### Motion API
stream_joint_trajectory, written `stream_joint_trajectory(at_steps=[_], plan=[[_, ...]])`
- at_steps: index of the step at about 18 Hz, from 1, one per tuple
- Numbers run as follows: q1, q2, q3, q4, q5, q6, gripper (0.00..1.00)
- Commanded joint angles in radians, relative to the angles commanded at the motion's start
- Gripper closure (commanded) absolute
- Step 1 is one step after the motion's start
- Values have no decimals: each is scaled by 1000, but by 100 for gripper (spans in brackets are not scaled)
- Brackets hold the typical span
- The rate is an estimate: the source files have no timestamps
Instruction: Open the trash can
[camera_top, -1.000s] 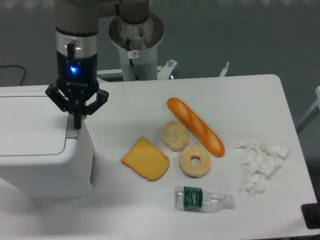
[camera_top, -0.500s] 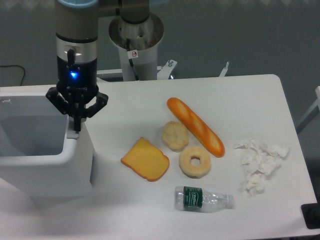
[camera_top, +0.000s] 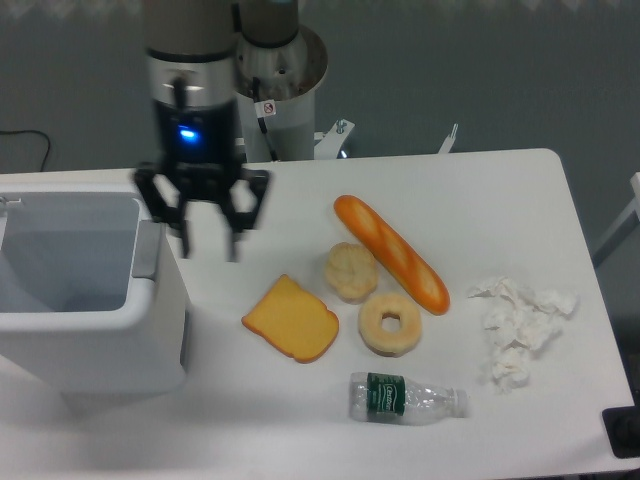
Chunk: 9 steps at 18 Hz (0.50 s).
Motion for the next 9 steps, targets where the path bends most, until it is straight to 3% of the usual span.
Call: stream_joint_trajectory(at_steps=[5,9], plan=[[255,-72,-11,-17,-6,342,0],[385,-159,-41,-15,0,651,0]])
